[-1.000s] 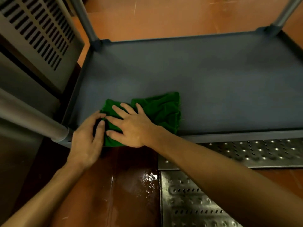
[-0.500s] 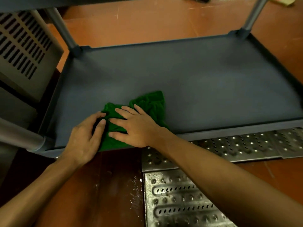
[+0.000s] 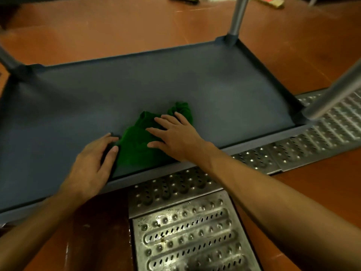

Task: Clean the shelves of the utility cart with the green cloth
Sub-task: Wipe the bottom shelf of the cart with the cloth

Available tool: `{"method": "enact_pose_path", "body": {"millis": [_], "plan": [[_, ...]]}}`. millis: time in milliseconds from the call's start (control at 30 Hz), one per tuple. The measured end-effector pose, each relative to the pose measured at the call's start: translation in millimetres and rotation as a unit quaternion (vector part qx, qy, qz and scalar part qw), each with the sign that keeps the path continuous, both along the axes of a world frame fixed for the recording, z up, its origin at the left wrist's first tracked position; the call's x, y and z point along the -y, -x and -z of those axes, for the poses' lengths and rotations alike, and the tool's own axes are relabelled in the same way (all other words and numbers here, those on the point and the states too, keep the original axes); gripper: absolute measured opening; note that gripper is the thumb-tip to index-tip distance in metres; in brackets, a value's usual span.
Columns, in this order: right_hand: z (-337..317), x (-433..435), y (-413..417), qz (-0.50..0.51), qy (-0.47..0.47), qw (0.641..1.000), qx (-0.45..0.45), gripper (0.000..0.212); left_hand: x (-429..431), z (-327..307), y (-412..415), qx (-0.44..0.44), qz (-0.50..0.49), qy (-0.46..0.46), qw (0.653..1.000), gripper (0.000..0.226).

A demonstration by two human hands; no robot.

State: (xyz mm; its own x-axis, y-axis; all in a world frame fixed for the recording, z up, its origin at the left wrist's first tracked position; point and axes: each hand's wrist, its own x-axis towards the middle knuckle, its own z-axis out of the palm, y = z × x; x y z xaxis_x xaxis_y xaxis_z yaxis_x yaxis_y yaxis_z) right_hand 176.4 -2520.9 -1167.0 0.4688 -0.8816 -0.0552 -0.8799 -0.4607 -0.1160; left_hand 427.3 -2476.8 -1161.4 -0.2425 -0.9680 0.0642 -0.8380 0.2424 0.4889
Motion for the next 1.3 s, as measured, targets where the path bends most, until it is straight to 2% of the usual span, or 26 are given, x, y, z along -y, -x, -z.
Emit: {"method": "enact_pose_path", "body": {"millis": [267, 433, 667, 833, 1000, 1300], "plan": [[-4, 2, 48, 0.063, 0.028, 0.997, -0.045, 0.053, 8, 7, 13, 0.016, 0.017, 0.001, 1.0, 0.049], [-11, 4, 83, 0.124, 0.003, 0.992, -0.022, 0.052, 6, 10, 8, 0.02, 0.009, 0.011, 1.0, 0.062], [-15, -3, 140, 0.217, 0.011, 0.976, 0.008, 0.052, 4, 10, 9, 0.02, 0.005, 0.007, 1.0, 0.064], [-17, -6, 183, 0.303, 0.03, 0.952, 0.026, 0.049, 4, 10, 10, 0.017, 0.002, 0.008, 1.0, 0.062], [-13, -4, 212, 0.415, 0.06, 0.902, 0.1, 0.045, 5, 13, 7, 0.012, 0.002, 0.008, 1.0, 0.062], [-4, 18, 212, 0.474, 0.146, 0.85, 0.176, 0.055, 8, 26, 1, 0.031, 0.007, 0.017, 0.999, 0.063]]}}
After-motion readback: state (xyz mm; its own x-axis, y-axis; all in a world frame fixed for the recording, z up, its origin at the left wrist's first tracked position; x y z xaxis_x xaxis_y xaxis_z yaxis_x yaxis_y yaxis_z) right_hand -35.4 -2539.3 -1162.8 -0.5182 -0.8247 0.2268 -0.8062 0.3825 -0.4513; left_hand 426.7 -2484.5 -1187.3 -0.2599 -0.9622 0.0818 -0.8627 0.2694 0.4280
